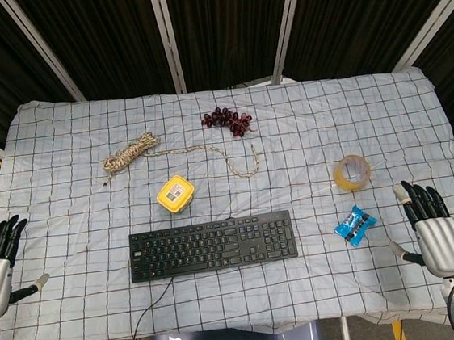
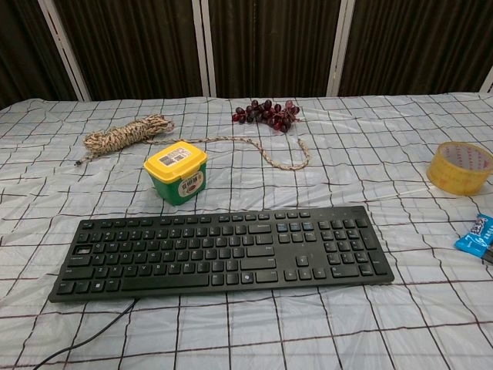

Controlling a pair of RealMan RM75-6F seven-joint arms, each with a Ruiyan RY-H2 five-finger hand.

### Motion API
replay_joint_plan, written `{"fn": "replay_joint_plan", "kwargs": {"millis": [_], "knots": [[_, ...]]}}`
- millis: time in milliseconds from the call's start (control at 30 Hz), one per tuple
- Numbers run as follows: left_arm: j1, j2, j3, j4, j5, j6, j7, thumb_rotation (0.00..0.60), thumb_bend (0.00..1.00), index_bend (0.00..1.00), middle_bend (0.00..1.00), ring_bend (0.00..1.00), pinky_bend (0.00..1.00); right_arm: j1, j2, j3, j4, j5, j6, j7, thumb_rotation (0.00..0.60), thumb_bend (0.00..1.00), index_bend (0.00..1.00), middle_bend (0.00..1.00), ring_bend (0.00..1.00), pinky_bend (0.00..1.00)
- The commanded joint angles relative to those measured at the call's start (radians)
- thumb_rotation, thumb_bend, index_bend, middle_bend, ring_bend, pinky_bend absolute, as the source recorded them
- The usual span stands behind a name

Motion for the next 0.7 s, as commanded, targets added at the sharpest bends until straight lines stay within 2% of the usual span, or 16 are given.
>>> {"fn": "replay_joint_plan", "kwargs": {"millis": [33,333,500,600,700], "knots": [[0.001,-0.001,0.0,0.0,-0.001,0.001,0.001,0.6,0.02,0.0,0.0,0.0,0.0,-0.001,0.0,0.002,-0.001,-0.001,-0.004,0.003,0.6,0.14,0.0,0.0,0.0,0.02],[0.004,-0.001,-0.001,0.001,0.0,0.007,0.001,0.6,0.02,0.0,0.0,0.0,0.0,0.015,0.011,0.006,-0.03,-0.038,-0.032,0.003,0.6,0.14,0.0,0.0,0.0,0.02],[0.003,0.0,-0.002,0.001,-0.005,0.004,-0.003,0.6,0.02,0.0,0.0,0.0,0.0,0.045,0.037,0.018,-0.095,-0.041,-0.082,0.004,0.6,0.14,0.0,0.03,0.02,0.04],[0.003,0.0,-0.003,0.0,-0.008,0.003,-0.004,0.6,0.02,0.0,0.0,0.0,0.0,0.069,0.037,0.031,-0.147,-0.041,-0.112,-0.034,0.6,0.14,0.03,0.2,0.16,0.19],[0.003,0.0,-0.004,-0.001,-0.01,0.002,-0.005,0.6,0.02,0.0,0.0,0.0,0.0,0.102,0.01,0.056,-0.195,-0.04,-0.14,-0.101,0.6,0.15,0.08,0.44,0.41,0.42]]}}
